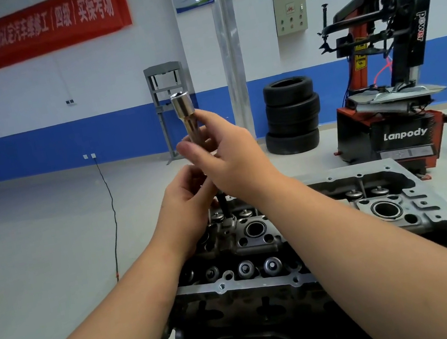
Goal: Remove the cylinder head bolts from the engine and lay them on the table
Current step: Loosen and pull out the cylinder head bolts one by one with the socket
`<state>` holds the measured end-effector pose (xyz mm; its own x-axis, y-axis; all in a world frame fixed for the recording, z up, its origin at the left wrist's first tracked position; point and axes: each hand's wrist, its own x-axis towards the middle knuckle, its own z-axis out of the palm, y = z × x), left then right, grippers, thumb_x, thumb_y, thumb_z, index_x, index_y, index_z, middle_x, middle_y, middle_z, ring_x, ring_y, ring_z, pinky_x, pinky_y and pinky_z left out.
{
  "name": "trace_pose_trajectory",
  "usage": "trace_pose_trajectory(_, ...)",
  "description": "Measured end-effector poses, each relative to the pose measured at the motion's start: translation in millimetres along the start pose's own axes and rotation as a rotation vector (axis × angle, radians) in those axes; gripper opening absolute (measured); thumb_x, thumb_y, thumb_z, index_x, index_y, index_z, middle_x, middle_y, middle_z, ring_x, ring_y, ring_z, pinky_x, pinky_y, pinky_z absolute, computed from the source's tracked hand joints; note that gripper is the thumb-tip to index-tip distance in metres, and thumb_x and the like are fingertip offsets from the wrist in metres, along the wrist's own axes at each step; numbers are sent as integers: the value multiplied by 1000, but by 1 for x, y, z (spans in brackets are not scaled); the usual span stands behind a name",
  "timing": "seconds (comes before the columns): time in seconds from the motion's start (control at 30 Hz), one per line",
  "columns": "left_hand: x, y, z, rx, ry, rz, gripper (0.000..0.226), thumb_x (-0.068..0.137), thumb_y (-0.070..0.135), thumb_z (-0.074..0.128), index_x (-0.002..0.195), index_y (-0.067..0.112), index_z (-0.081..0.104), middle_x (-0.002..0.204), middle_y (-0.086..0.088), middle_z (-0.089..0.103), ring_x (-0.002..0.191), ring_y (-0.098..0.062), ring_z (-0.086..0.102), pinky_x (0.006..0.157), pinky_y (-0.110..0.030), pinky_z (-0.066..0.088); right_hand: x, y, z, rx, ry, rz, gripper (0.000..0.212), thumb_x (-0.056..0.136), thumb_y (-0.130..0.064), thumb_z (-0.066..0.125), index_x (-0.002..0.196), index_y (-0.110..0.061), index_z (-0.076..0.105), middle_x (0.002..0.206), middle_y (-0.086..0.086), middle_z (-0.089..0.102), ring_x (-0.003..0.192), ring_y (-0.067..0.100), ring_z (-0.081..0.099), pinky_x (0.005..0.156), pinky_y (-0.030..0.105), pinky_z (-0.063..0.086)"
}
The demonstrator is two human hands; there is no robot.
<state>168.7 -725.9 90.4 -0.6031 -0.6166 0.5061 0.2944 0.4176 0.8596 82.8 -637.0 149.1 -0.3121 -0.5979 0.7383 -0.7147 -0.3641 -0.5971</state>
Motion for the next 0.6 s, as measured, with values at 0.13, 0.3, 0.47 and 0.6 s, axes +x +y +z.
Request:
trace_pose_trajectory(0.13,0,0,2,-3,28,-21,22,93,39,68,102,20,70,89,-1,77,82,-18,71,77,-40,54,1,1,-1,-61,64,-74,18,95,-20,66,112,-14,68,74,6,64,71,24,60,72,44,51)
trace_pose_trajectory(0.3,0,0,1,-83,-82,-37,26,110,34,47,117,26,71,102,0,79,98,-18,75,78,-25,58,2,-1,-3,-19,-18,30,46,103,-24,53,148,-21,45,92,8,72,91,24,68,87,45,53)
trace_pose_trajectory(0.47,0,-1,2,-4,23,12,17,98,37,66,101,21,69,90,-1,78,84,-15,72,69,-25,54,1,1,-2,-56,104,-78,23,95,-21,67,115,-10,67,80,-2,63,75,21,61,76,46,53)
trace_pose_trajectory(0.6,0,-1,2,-34,-10,-29,17,107,33,57,111,22,69,96,0,78,90,-14,73,74,-27,55,2,0,-2,26,40,13,35,100,-18,58,135,-14,58,87,2,71,83,16,69,83,43,55)
